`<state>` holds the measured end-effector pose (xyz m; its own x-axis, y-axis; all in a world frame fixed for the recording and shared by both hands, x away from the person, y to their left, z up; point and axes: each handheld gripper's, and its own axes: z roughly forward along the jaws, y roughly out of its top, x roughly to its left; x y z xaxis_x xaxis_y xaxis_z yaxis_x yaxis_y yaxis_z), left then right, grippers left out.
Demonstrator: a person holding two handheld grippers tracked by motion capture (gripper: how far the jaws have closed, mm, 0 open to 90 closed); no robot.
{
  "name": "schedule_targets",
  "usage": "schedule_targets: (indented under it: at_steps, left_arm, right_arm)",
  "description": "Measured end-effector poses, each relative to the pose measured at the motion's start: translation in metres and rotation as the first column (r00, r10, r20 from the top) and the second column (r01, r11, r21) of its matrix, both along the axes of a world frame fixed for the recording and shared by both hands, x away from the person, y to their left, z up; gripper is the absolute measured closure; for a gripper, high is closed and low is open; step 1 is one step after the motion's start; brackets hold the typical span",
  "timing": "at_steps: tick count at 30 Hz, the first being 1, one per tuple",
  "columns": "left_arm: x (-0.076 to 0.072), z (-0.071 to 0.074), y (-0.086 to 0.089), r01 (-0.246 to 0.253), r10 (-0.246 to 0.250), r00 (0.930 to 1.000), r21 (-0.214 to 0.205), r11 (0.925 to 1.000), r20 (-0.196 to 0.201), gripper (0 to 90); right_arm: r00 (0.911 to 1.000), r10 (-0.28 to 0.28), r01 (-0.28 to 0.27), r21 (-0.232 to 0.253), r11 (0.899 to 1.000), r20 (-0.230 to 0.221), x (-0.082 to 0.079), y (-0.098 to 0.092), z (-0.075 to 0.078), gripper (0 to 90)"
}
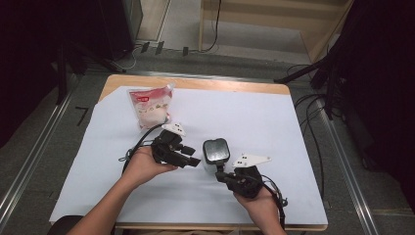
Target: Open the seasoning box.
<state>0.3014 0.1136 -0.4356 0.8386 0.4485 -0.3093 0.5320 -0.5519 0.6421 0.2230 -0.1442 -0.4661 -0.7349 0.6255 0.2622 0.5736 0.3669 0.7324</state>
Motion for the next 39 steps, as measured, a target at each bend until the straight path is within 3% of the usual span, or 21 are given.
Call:
schedule_targets:
  at_steps: [6, 16, 20, 25, 32, 39]
  left_arm:
    - [0.003, -0.001, 0.004, -0.008, 0.008, 1.0000, -0.003, 1.0000, 0.005, 40.4]
    - [0.004, -0.002, 0.005, -0.018, 0.018, 0.9998, -0.014, 0.9997, 0.001, 40.0]
    - [0.004, -0.001, 0.004, -0.012, 0.012, 0.9999, 0.003, 0.9999, 0.001, 39.9]
    - [0.002, -0.001, 0.004, -0.008, 0.008, 0.9999, -0.018, 0.9998, 0.015, 40.0]
    - [0.002, 0.001, 0.005, -0.013, 0.013, 0.9997, -0.001, 0.9999, 0.023, 39.7]
    - [0.001, 0.000, 0.004, -0.003, 0.003, 0.9994, -0.020, 0.9998, 0.033, 40.1]
  right_arm:
    - [0.9998, 0.020, -0.020, -0.018, 1.000, -0.006, 0.002, 0.010, -0.007, 90.0]
    - [0.9998, 0.002, -0.003, -0.015, 1.000, -0.019, 0.008, 0.009, -0.011, 90.0]
    - [0.9998, 0.004, -0.005, -0.023, 1.000, -0.018, 0.007, 0.010, -0.012, 90.0]
    - [0.9999, 0.006, -0.006, -0.027, 1.000, -0.013, 0.007, 0.009, -0.013, 90.0]
    - [0.9999, -0.007, 0.007, -0.037, 0.999, -0.010, 0.009, 0.003, -0.012, 90.0]
    - [0.9987, -0.051, 0.051, -0.037, 0.998, 0.001, 0.014, -0.009, -0.010, 90.0]
